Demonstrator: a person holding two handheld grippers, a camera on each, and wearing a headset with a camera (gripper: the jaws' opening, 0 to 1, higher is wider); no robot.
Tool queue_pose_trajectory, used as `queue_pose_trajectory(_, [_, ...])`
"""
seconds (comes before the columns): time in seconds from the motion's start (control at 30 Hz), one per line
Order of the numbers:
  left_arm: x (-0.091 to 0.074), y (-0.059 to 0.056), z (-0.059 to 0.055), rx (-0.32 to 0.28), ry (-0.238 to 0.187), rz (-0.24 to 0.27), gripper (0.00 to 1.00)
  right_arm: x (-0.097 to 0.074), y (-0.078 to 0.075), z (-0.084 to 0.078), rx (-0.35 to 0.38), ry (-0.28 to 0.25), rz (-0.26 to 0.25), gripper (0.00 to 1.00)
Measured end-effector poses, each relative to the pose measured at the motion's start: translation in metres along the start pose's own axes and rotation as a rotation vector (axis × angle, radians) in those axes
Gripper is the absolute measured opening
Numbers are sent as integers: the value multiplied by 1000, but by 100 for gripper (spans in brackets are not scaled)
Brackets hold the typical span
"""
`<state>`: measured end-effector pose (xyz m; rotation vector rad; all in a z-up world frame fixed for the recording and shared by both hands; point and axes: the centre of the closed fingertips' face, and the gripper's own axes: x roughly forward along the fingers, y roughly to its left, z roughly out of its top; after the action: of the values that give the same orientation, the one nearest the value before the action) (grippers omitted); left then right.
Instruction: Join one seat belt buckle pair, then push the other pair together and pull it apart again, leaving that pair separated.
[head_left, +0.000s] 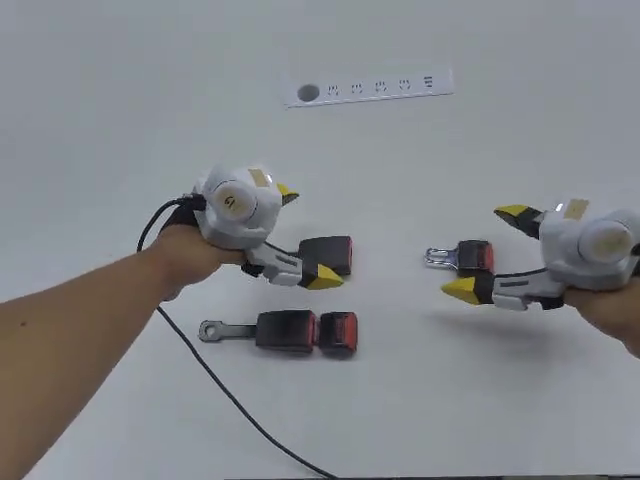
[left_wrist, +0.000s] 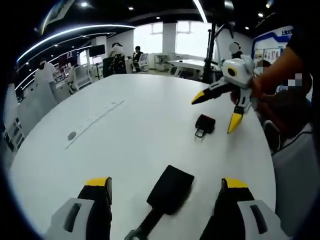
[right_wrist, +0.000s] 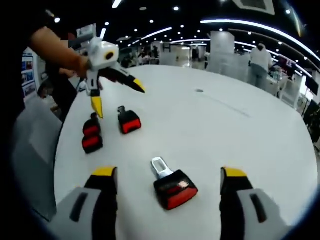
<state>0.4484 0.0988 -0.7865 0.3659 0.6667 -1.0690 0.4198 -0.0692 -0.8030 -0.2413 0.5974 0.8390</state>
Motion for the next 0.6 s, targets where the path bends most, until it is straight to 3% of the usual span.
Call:
queue_pose_trajectory(0.07, [-10, -3, 3, -34, -56, 40, 93, -4, 7, 3, 7, -16, -24, 88])
queue_pose_trajectory(0.33, [-50, -12, -5, -135, -147, 146, 100, -19, 25, 5, 17, -48, -79, 90])
queue_pose_trajectory(0.5, [-75, -21, -23, -141, -164, 186, 100, -30, 40, 4, 4, -54, -92, 95])
queue_pose_trajectory(0.6, [-88, -23, -34, -141, -153, 211, 100, -37, 48, 2, 9, -66, -94, 95])
